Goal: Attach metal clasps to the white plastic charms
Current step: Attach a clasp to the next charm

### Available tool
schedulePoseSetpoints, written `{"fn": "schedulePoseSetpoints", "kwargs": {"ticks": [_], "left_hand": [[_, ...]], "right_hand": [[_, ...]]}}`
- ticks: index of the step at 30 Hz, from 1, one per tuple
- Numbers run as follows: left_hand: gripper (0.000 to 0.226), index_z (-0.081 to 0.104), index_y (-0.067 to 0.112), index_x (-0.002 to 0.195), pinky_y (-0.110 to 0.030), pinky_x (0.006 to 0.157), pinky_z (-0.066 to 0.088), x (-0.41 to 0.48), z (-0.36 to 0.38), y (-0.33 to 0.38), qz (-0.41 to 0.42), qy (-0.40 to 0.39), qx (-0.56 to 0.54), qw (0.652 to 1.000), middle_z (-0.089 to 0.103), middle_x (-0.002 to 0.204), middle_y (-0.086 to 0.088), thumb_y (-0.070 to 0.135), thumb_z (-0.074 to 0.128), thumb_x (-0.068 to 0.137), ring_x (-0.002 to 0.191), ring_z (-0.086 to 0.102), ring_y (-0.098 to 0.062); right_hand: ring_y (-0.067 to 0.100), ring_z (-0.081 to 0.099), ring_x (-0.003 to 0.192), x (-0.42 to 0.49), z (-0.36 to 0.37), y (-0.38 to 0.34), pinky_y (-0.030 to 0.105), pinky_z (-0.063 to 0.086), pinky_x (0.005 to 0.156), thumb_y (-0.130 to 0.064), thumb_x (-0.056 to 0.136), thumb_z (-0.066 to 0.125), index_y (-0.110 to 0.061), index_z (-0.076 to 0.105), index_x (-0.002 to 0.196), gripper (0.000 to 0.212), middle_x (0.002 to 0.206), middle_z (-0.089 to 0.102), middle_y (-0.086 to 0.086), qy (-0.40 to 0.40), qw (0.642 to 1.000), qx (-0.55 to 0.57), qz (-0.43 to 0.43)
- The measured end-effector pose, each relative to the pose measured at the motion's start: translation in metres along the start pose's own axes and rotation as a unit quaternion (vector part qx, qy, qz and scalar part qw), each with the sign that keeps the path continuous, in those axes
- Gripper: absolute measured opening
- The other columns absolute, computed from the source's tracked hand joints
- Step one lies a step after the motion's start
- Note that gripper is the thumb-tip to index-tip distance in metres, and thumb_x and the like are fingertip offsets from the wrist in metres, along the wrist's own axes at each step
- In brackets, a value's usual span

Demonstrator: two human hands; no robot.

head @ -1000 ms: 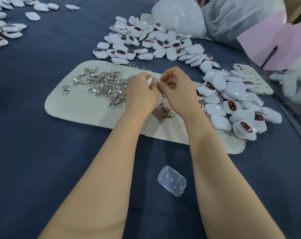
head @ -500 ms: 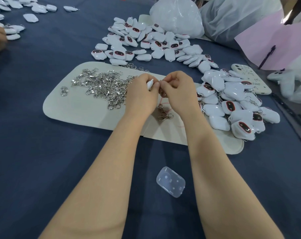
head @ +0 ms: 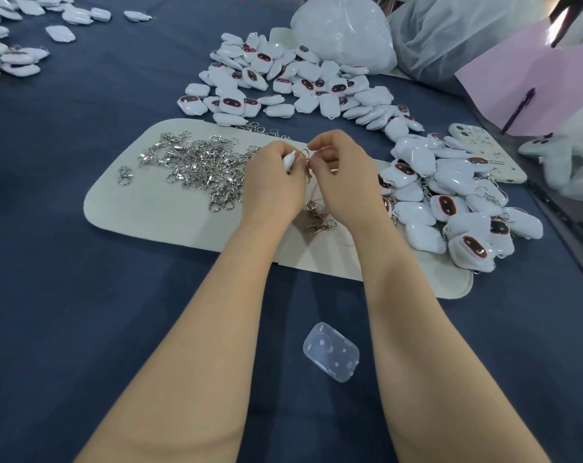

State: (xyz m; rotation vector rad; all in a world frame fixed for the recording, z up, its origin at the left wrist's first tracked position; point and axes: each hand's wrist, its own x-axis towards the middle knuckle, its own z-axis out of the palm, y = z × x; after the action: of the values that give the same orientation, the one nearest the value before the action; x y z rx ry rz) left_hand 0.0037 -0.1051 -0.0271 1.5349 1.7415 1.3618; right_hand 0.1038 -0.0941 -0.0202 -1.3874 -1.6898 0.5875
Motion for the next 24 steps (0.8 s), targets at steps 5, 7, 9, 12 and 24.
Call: {"fn": "schedulePoseSetpoints", "kwargs": {"ticks": [5,7,9,12,24], "left_hand": [[0.014,0.065,0.011,0.097,-0.021,0.069,0.036,-0.0007,0.0010,-0.0014,0.022,0.013,0.032,0.999,0.064,0.096,-0.002,0.015,0.053,0.093,0.086,0.054,-0.016],[0.015,0.065,0.010,0.098,-0.025,0.072,0.039,-0.0003,0.0012,-0.0022,0.032,0.014,0.044,0.998,0.065,0.100,-0.006,0.015,0.052,0.092,0.091,0.056,-0.019],[0.014,0.064,0.010,0.097,-0.024,0.070,0.036,-0.0001,0.0011,-0.0026,0.040,0.023,0.045,0.998,0.064,0.100,-0.007,0.014,0.051,0.093,0.089,0.055,-0.017],[0.012,0.063,0.010,0.094,-0.019,0.068,0.032,-0.0001,0.0001,-0.0026,0.046,0.039,0.024,0.998,0.065,0.098,-0.006,0.013,0.051,0.093,0.086,0.053,-0.015],[0.010,0.064,0.009,0.090,-0.023,0.068,0.042,0.0004,-0.0005,-0.0012,0.018,0.033,-0.032,0.999,0.061,0.082,0.003,0.015,0.056,0.091,0.076,0.056,-0.015]], "right_hand": [[-0.002,0.055,0.080,-0.0004,0.0002,-0.0007,0.002,0.040,0.072,-0.005,0.090,0.054,-0.013,0.061,0.101,0.015,0.091,0.059,-0.012,0.015,1.000,0.002,-0.014],[-0.004,0.055,0.077,-0.0003,0.0004,-0.0016,0.002,0.040,0.071,-0.005,0.089,0.056,-0.011,0.063,0.098,0.013,0.088,0.060,-0.011,0.017,1.000,0.007,-0.009],[0.002,0.057,0.079,0.0000,0.0006,-0.0021,0.005,0.042,0.071,-0.006,0.089,0.057,-0.011,0.063,0.095,0.011,0.087,0.062,-0.008,0.019,1.000,0.003,-0.001],[0.013,0.061,0.085,0.0002,0.0012,-0.0034,0.015,0.048,0.077,-0.008,0.089,0.057,-0.012,0.063,0.093,0.008,0.089,0.065,-0.001,0.017,1.000,0.007,0.011],[0.010,0.062,0.081,0.0006,0.0025,-0.0059,0.018,0.049,0.077,-0.013,0.090,0.058,-0.014,0.063,0.090,0.005,0.081,0.063,-0.009,0.031,0.998,0.043,0.037]]}}
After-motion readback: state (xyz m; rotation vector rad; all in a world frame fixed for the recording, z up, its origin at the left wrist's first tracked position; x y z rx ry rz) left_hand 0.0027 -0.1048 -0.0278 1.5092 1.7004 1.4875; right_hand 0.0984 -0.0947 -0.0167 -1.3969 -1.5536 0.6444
